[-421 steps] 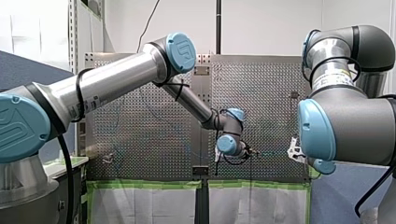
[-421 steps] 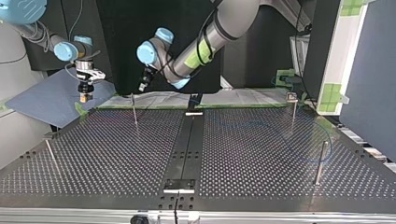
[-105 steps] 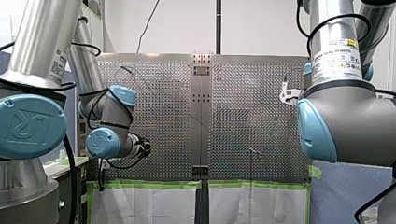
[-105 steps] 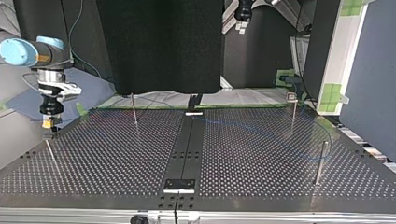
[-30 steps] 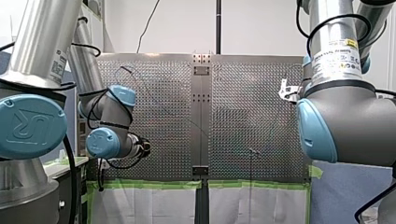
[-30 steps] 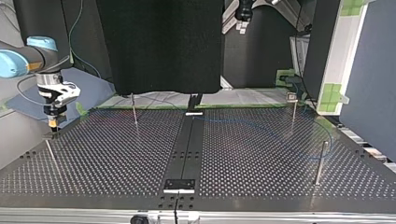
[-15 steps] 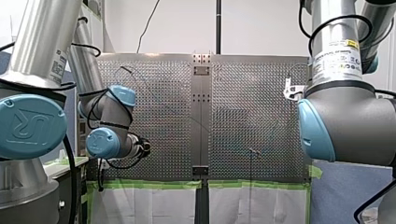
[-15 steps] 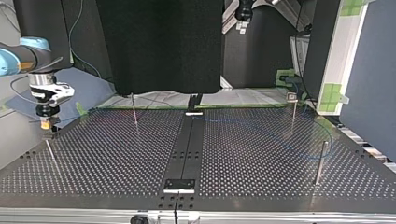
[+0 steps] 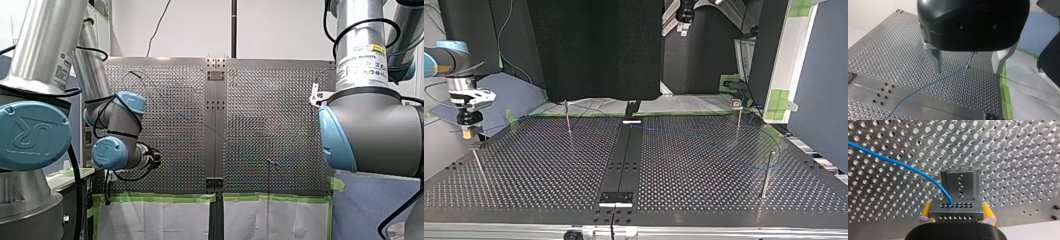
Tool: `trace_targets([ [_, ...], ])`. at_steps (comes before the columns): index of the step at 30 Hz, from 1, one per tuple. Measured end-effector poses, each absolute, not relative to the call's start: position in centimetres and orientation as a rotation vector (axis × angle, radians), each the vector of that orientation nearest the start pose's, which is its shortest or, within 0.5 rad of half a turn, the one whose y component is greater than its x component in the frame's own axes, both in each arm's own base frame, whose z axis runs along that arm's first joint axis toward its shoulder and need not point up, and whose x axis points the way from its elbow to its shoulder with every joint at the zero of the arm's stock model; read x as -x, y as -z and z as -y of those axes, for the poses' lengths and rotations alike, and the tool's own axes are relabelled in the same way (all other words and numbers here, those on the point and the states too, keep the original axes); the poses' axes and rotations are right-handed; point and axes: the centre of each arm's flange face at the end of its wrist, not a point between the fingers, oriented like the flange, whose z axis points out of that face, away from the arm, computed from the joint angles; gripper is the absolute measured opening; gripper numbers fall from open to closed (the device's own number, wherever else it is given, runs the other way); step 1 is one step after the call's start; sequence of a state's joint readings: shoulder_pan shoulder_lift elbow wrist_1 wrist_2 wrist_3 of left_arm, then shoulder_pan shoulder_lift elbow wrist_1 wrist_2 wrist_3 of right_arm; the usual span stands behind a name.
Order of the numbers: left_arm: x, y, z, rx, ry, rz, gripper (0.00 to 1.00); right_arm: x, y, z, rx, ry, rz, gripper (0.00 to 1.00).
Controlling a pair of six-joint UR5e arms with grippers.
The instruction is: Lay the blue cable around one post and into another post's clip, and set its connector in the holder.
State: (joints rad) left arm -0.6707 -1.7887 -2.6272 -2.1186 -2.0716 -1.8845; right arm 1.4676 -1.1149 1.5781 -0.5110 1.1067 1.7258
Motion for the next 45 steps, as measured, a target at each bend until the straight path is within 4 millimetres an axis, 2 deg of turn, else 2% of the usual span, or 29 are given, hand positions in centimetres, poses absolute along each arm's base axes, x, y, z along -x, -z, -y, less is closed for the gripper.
trace_targets([
  [7,-15.5,-8.4,23.2,0.032,0.249,-1.797,1.0,-10.9,-27.3,64.8,-1.425,-1.631,1.082,0.0],
  [19,-15.5,-8.4,23.2,0.031,0.249,-1.798,1.0,-10.3,-28.6,65.5,-1.464,-1.666,1.058,0.0],
  [28,-15.5,-8.4,23.2,0.031,0.248,-1.799,1.0,-10.2,-27.4,66.2,-1.496,-1.67,1.061,0.0],
  [45,-15.6,-8.4,23.2,0.033,0.245,-1.799,1.0,-10.5,-28.6,67.0,-1.506,-1.685,1.036,0.0],
])
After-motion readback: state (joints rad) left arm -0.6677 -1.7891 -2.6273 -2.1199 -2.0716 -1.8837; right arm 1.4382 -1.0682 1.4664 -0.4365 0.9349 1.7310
